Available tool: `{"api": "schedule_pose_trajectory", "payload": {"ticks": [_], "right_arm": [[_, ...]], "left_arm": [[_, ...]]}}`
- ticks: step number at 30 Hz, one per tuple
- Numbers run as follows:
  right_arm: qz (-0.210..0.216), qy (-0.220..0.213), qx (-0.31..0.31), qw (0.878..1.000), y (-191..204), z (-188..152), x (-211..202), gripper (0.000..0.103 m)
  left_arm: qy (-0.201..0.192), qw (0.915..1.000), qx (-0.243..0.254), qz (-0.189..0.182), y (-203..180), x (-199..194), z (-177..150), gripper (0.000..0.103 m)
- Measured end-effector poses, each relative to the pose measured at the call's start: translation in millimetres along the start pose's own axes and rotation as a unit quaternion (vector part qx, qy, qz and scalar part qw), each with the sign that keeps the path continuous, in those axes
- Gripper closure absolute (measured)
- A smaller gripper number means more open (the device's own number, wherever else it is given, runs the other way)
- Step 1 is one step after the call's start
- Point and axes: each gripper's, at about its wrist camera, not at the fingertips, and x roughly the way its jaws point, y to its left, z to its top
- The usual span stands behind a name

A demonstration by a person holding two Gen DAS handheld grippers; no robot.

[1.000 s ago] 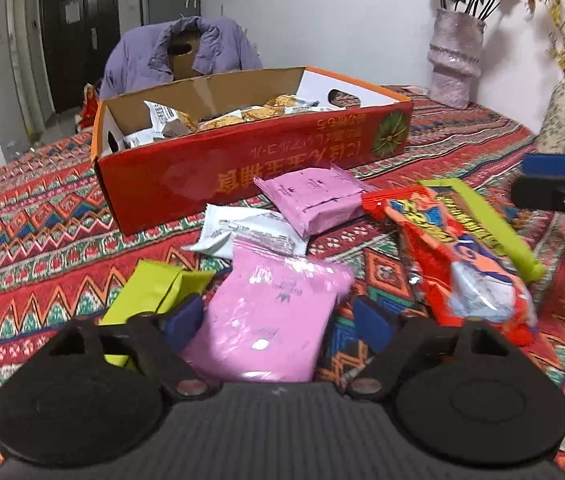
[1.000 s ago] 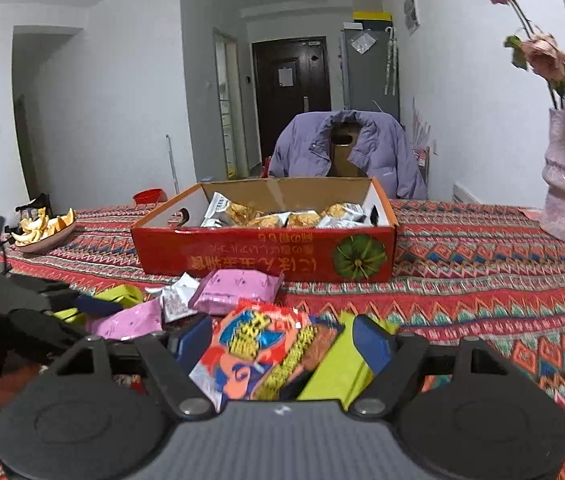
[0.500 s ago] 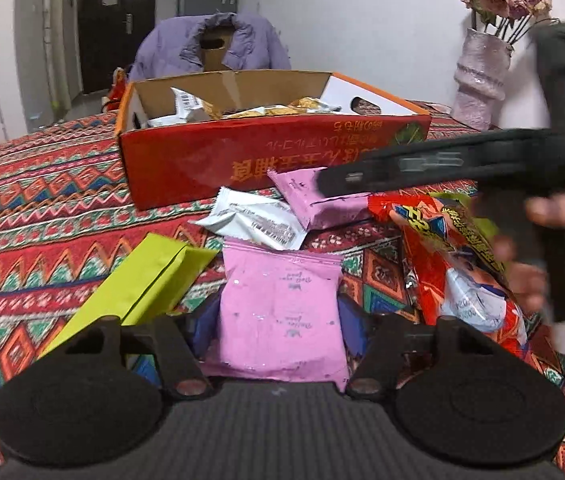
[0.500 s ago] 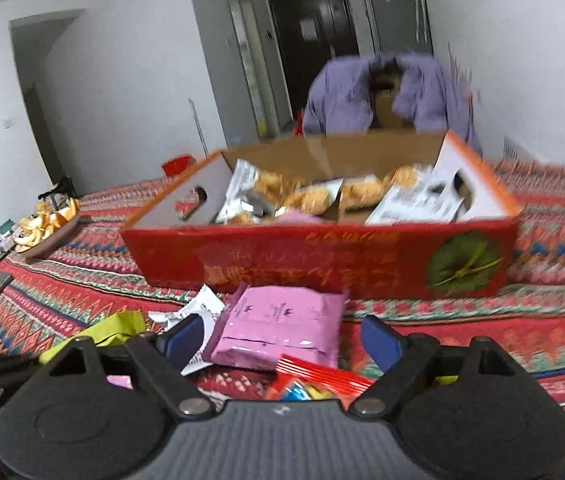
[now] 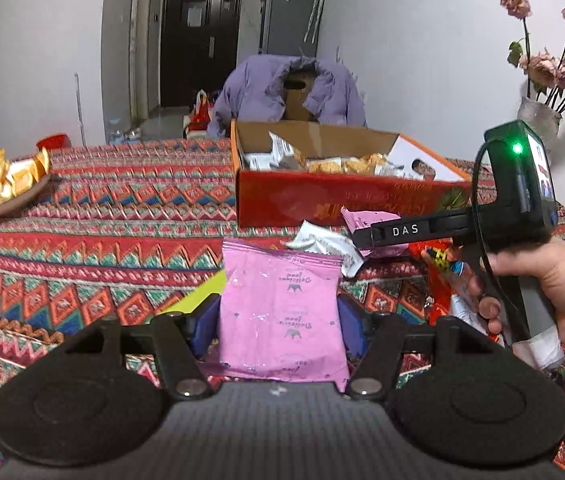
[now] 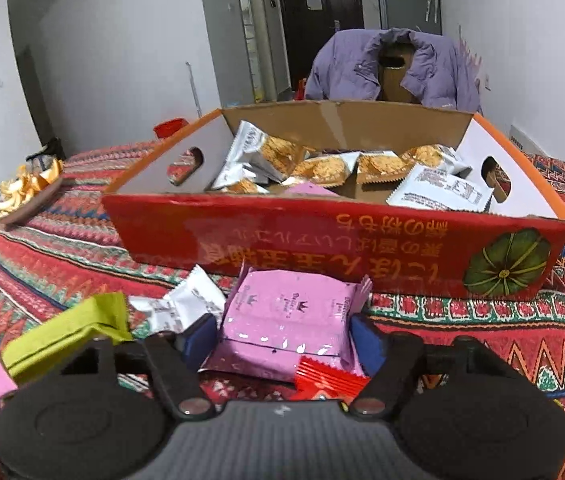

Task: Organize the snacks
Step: 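Grasp a large pink bag with the left tool while the right tool grasps a pink packet, then lift both held pink packets and carry them over the cardboard box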

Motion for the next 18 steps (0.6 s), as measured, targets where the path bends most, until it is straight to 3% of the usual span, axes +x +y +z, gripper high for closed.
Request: {"api": "schedule_pose_trajectory", "payload": {"ticks": [7,13,18], "right_arm": [[0.037,-0.072,-0.039,0.996,33.3,2.7,-43.5,0.034],[0.062,-0.099,-0.047,0.992,43.3,-9.5,-109.7,0.034],[0.048,-0.101,-0.052,0.992,37.6,-37.7,-168.0,0.034]], "left_arm": [[-0.035,0.9993,-0.012,0.011,-3.0,-39.4,5.7,0.04],[-0.052,0.9981,-0.014,0.03,-5.3,-73.2,-3.2,0.04],[-0.046,0.9984,-0.022,0.026,-14.2,-86.0,-17.5,0.04]]}}
